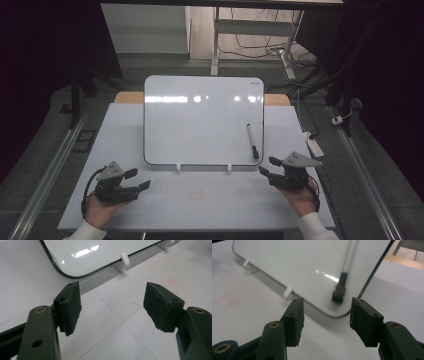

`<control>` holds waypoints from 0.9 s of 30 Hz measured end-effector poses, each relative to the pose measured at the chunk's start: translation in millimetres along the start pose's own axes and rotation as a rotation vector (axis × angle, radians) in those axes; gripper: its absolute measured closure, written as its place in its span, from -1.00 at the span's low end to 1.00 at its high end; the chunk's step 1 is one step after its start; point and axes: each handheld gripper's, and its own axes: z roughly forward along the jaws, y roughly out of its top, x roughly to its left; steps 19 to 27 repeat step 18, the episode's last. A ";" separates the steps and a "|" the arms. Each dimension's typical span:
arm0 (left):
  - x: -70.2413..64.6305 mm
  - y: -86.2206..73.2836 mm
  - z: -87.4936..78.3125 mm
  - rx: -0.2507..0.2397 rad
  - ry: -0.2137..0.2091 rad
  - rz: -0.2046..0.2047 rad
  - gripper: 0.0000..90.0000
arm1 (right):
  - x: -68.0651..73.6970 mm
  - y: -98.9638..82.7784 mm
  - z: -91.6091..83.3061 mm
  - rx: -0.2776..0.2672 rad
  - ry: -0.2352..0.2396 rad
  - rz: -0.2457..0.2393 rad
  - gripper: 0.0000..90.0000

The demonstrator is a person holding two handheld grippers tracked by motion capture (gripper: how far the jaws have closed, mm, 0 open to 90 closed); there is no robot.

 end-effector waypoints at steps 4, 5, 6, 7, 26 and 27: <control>-0.4 0.8 1.7 0.000 0.001 0.004 -0.32 | -3.0 -15.5 -8.2 -0.003 0.021 -0.008 -0.01; -0.6 0.9 2.1 0.000 0.001 0.005 -0.32 | -3.6 -17.6 -9.2 -0.006 0.025 -0.008 -0.01; -0.8 0.9 2.3 0.000 0.001 0.007 -0.32 | -4.1 -19.3 -9.9 -0.006 0.025 -0.008 -0.01; -1.0 1.0 2.3 0.001 0.000 0.008 -0.32 | -4.5 -20.3 -10.2 -0.009 0.025 -0.009 -0.01; -0.7 1.6 0.9 -0.014 0.004 0.017 -0.35 | -5.0 -23.9 -10.7 -0.023 0.031 -0.012 -0.02; -0.7 1.6 0.9 -0.014 0.004 0.017 -0.35 | -5.0 -23.9 -10.7 -0.023 0.031 -0.012 -0.02</control>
